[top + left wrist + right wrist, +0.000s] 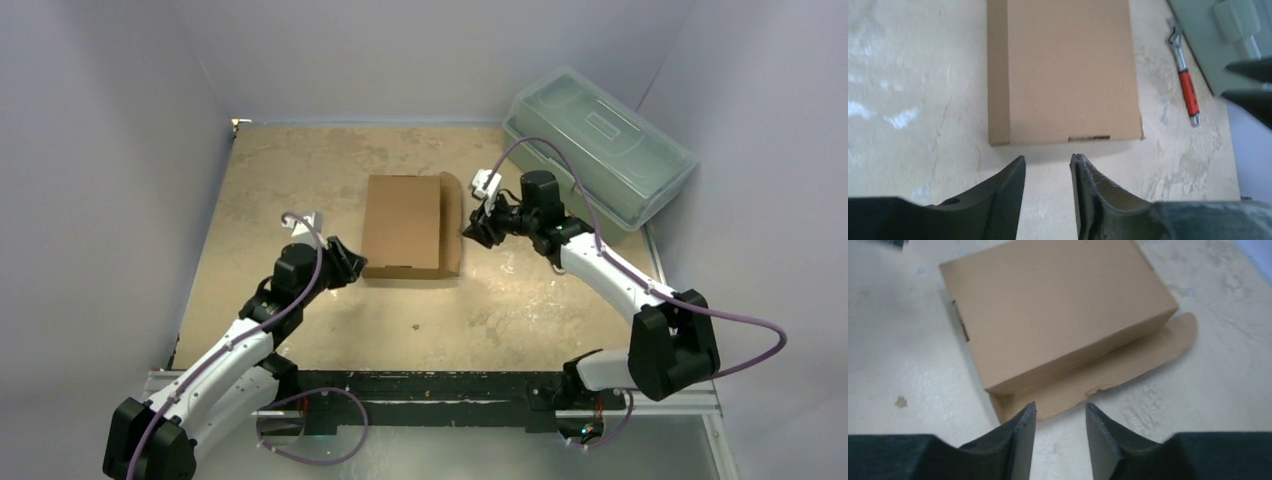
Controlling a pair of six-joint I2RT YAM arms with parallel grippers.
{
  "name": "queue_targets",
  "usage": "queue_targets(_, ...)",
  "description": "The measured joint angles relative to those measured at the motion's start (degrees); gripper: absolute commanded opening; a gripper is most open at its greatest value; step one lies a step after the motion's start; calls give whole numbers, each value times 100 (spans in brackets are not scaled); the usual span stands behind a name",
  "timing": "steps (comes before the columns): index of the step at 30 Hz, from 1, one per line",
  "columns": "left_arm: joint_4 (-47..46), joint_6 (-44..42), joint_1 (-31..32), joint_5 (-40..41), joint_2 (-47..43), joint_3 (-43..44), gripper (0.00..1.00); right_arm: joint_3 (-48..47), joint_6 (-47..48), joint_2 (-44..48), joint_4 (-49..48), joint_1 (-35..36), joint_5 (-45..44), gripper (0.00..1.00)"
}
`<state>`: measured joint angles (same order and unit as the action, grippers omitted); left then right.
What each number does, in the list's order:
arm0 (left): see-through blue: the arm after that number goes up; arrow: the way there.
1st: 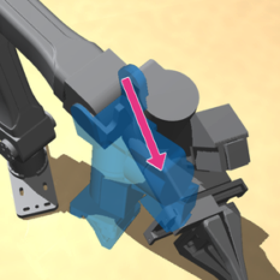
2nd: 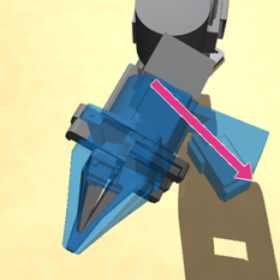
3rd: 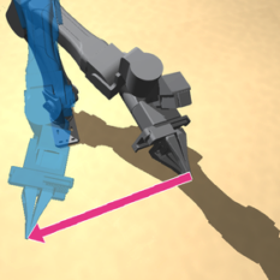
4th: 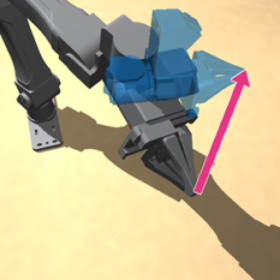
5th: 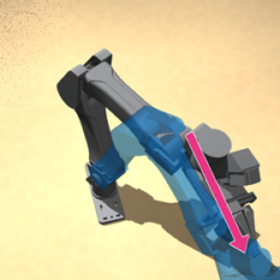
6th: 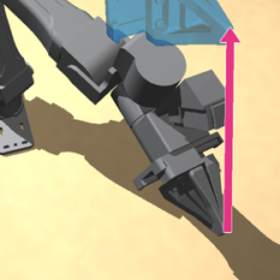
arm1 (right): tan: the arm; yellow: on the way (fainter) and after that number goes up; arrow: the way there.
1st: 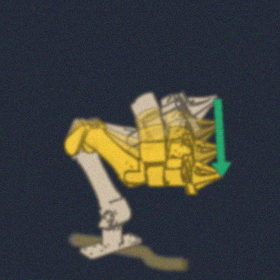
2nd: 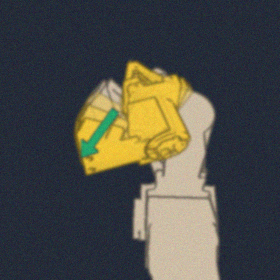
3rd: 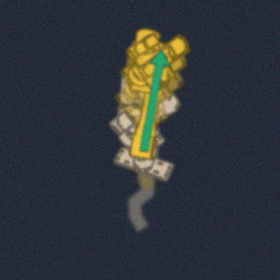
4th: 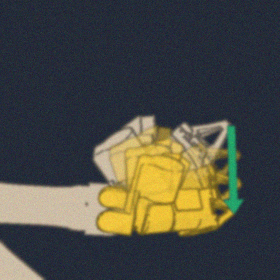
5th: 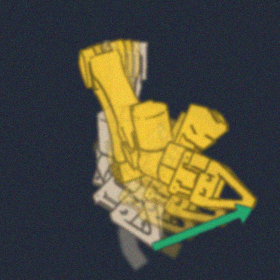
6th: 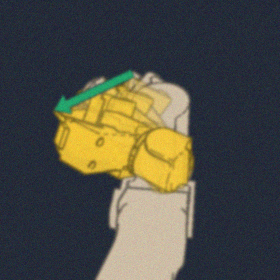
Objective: Fold the paper box
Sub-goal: Close the paper box at the center of the board.
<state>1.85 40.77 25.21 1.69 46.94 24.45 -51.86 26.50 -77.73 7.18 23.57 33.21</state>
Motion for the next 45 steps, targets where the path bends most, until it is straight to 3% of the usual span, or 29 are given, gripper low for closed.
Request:
queue_targets(1,31,90,0,-85,-133,-162,24,11,-216,7,-149,-79,26,55)
queue_targets(5,356,363,4,-422,-238,-566,21,-507,-1097,-470,-494,-195,293,57)
queue_targets(10,343,592,4,-754,-205,-798,20,-2356,-2111,-2164,-813,-219,691,62)
queue_targets(16,-179,772,4,-946,225,-1047,21,-3718,-3309,-3858,-1152,-356,839,63)
queue_targets(22,-717,835,4,-1005,817,-1220,21,-4913,-3891,-5178,-1071,-459,800,63)
queue_targets(35,-1257,833,4,-785,1384,-1241,22,-5167,-3978,-5613,-822,-487,675,59)
queue_targets(45,-579,811,4,254,1790,-577,22,-3211,-3897,-4516,-1139,-507,629,56)
